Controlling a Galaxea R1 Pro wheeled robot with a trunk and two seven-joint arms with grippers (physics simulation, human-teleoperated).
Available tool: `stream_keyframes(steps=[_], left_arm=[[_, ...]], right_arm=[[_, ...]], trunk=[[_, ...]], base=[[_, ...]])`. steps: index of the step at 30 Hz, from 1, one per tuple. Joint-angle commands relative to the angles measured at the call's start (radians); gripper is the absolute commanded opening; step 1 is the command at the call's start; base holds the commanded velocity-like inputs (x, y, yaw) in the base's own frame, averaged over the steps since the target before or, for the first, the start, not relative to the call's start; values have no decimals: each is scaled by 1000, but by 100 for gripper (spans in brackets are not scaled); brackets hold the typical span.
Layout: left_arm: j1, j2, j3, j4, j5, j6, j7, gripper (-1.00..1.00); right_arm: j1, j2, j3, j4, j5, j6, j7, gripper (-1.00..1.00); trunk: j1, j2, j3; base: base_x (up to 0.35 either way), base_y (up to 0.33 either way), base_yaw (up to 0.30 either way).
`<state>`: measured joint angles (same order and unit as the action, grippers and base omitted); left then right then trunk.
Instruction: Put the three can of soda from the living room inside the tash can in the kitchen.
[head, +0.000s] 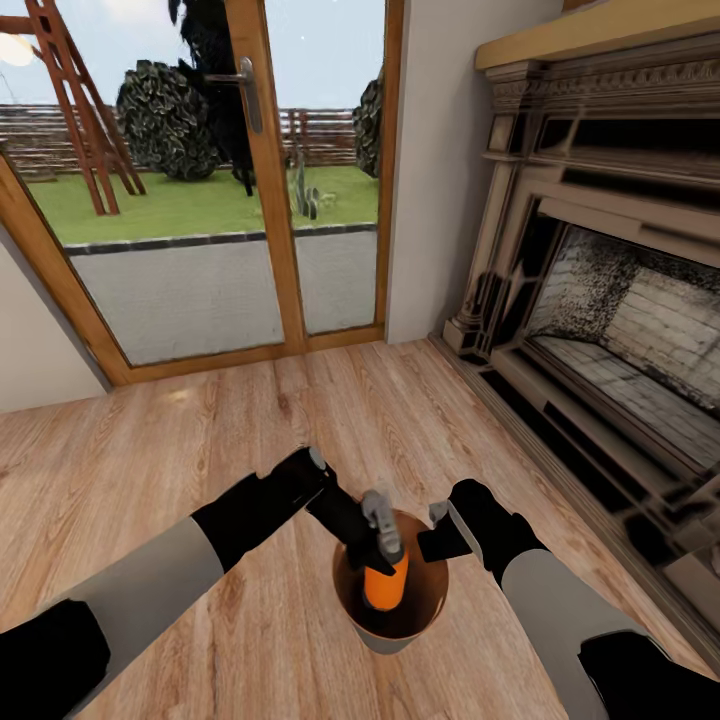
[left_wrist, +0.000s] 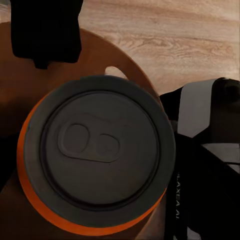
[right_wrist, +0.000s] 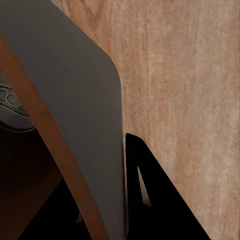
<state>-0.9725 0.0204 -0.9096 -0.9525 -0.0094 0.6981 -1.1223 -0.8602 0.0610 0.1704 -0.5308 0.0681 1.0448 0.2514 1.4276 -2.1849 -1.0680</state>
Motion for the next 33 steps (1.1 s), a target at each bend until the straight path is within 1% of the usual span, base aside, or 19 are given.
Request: stream_keyframes(steps=[1,5,8,12,22,23,28,33], left_arm=[[0,0,-5,6,-1,0,3,-100],[0,0,-10,15,-4,0,7,-100],[0,-1,-12,35,-16,-1,9,-100],[0,-2,-12,43,-22,-1,11,-100],[1,-2,-13,52,-22,-3,41,-100],[1,-2,-14,52,-21,-5,42,100],[1,-2,-14,53,-24,-24,45,100],[2,-2,-14,54,-24,-27,45,100]], right_arm=[[0,0,-2,0,-28,2,3,-100],[0,0,-2,0,-28,2,3,-100],[0,0,-2,0,-28,2,3,-100],[0,0,-2,0,-28,2,3,-100],[0,0,-2,0,-28,2,3,-100],[1,0,-2,0,-28,2,3,-100],[1,0,-2,0,-28,2,3,-100],[1,0,-2,0,-28,2,3,-100]], trunk=[[0,0,0],[0,0,0],[0,0,0],[0,0,0],[0,0,0],[0,0,0],[0,0,0],[0,0,0]], base=[[0,0,0],[0,0,0],[0,0,0],[0,0,0],[0,0,0],[0,0,0],[0,0,0],[0,0,0]])
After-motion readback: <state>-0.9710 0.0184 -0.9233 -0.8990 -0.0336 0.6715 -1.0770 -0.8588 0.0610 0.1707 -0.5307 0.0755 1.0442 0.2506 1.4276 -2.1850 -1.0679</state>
